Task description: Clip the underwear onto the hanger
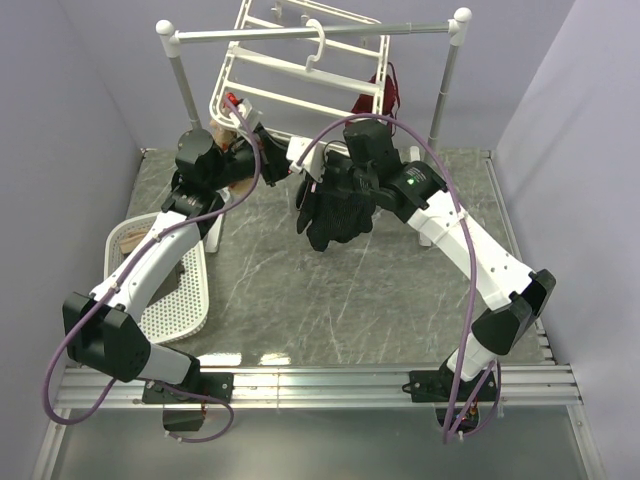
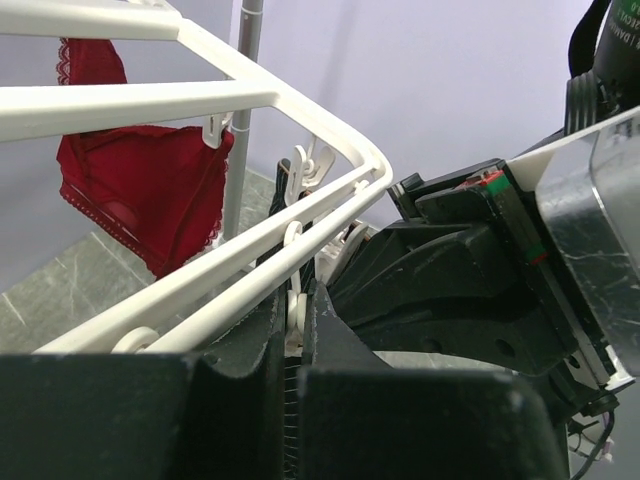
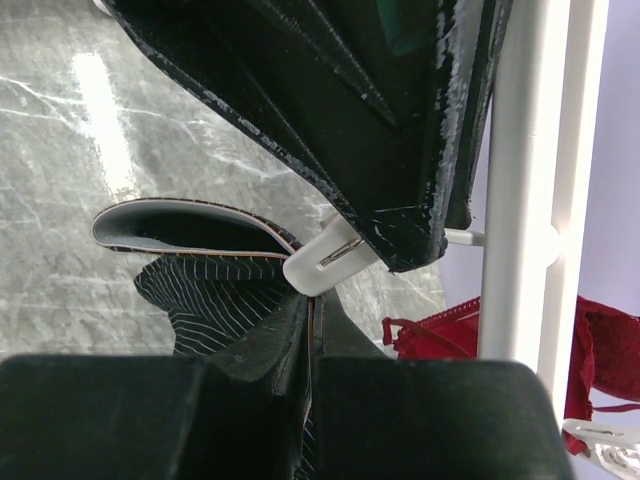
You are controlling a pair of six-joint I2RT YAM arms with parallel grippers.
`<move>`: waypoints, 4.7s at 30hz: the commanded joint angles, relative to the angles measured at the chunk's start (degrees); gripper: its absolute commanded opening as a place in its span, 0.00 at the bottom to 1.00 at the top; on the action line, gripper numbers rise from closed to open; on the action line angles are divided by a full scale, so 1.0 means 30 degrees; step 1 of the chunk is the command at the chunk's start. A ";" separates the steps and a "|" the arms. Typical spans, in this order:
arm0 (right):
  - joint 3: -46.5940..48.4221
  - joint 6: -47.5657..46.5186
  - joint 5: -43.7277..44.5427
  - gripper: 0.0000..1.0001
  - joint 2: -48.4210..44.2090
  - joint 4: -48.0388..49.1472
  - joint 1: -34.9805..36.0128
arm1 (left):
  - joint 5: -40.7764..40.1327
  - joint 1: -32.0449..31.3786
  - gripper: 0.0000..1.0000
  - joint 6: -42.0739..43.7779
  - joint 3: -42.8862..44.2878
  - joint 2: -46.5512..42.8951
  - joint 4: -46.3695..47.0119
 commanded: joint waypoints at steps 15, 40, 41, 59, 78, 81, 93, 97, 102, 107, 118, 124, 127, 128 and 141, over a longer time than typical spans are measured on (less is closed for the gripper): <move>-0.0522 0.0779 -0.0258 0.00 -0.1174 0.2995 -0.0576 | 0.3465 -0.0056 0.00 -0.2450 -0.0641 -0.0082 0.0744; 0.0883 0.2068 -0.0785 0.00 -0.1086 0.3347 -0.0576 | 0.2938 -0.0378 0.00 0.0449 -0.0847 -0.0345 -0.0573; 0.1059 0.2215 -0.0815 0.00 -0.0941 0.3259 -0.0547 | 0.2910 -0.0407 0.00 0.0537 -0.0905 -0.0345 -0.0603; 0.0592 0.2216 -0.1928 0.00 -0.1613 0.3317 -0.0547 | 0.0800 -0.0642 0.14 0.2471 -0.1168 -0.1019 -0.1219; 0.0504 0.2333 -0.1372 0.00 -0.1437 0.3873 -0.0576 | 0.0449 -0.0642 0.83 0.1799 -0.1462 -0.1751 -0.0106; 0.0359 0.2304 -0.1314 0.00 -0.1496 0.3990 -0.0576 | 0.0244 -0.0642 0.94 0.1477 -0.1374 -0.2014 -0.0047; -0.1106 0.1923 -0.0874 0.00 -0.2286 0.5132 -0.0839 | -0.0928 -0.0350 0.99 0.1710 -0.2457 -0.5118 -0.3179; -0.1867 0.1806 -0.0874 0.00 -0.2813 0.5543 -0.1103 | -0.1250 -0.0028 0.99 0.1797 -0.3655 -0.6436 -0.4147; -0.3477 0.1689 -0.0699 0.00 -0.3604 0.6010 -0.1425 | -0.1631 0.0733 0.99 0.1066 -0.4508 -0.7931 -0.5581; -0.5556 0.1542 -0.0405 0.06 -0.4630 0.6714 -0.1981 | -0.2041 0.1992 0.99 0.0101 -0.4948 -0.9043 -0.7222; -0.7813 0.1952 -0.0171 0.67 -0.6474 0.7184 -0.3505 | -0.3796 0.3810 0.99 0.1063 -0.2461 -0.7762 -1.3577; -0.8694 0.3619 0.0092 0.86 -0.8553 0.6689 -0.3505 | -0.5146 0.4163 0.99 0.1796 -0.2281 -0.7258 -1.5575; -0.9192 0.5142 0.0414 0.86 -0.9813 0.6220 -0.3505 | -0.6199 0.4192 0.99 0.2059 -0.2692 -0.7580 -1.5428; -0.9367 0.5958 0.0531 0.87 -1.0164 0.6043 -0.3505 | -0.6579 0.4192 0.99 0.2090 -0.2692 -0.7610 -1.5573; -1.7622 1.1853 -0.2483 0.93 -1.7488 0.4957 -0.8569 | -1.0679 0.4192 0.99 0.5398 -0.3776 -0.9485 -1.6833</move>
